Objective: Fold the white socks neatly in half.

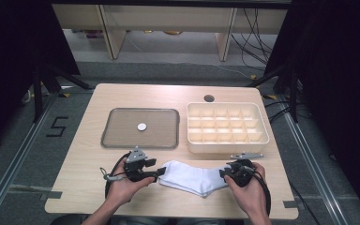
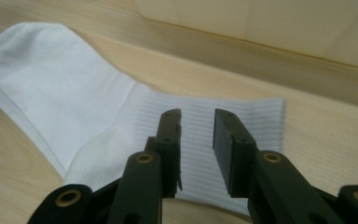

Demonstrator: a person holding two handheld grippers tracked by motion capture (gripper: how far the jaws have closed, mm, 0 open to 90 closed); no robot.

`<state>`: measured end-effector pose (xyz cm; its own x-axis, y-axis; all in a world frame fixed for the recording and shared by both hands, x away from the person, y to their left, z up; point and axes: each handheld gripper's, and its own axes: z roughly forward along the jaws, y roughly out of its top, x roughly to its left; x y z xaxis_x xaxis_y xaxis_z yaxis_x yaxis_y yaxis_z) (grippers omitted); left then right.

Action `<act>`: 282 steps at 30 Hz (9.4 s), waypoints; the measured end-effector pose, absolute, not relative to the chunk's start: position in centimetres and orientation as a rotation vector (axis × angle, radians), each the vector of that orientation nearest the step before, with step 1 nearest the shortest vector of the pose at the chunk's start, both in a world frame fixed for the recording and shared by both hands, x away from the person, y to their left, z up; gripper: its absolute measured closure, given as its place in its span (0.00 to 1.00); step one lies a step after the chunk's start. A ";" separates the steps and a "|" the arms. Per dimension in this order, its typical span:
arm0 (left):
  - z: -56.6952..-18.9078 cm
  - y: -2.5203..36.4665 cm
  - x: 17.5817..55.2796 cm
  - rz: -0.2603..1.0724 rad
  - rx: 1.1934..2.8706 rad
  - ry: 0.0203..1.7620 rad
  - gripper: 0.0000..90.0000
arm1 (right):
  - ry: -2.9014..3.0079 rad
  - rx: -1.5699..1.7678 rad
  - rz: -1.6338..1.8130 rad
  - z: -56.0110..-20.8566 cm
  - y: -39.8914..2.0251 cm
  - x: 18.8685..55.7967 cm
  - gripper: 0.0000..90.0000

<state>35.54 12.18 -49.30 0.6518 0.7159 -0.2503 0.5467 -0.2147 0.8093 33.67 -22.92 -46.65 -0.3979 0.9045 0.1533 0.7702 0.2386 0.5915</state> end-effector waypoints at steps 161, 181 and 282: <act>-46.5 7.0 35.5 -0.200 1.885 0.866 0.88 | 2.425 1.718 0.726 -48.8 -19.5 36.9 0.99; -47.2 6.7 35.7 -0.188 1.904 0.895 0.87 | 2.445 1.690 0.745 -48.9 -18.1 36.6 0.99; -49.2 5.2 36.9 -0.105 1.937 0.979 0.73 | 2.534 1.602 0.839 -49.2 -14.4 35.5 0.95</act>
<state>36.88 5.21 -49.20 0.6783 0.5894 -0.4388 0.6689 -0.2481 0.7007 35.48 -14.41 -49.17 -0.4702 0.8453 0.2539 0.8298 0.3255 0.4533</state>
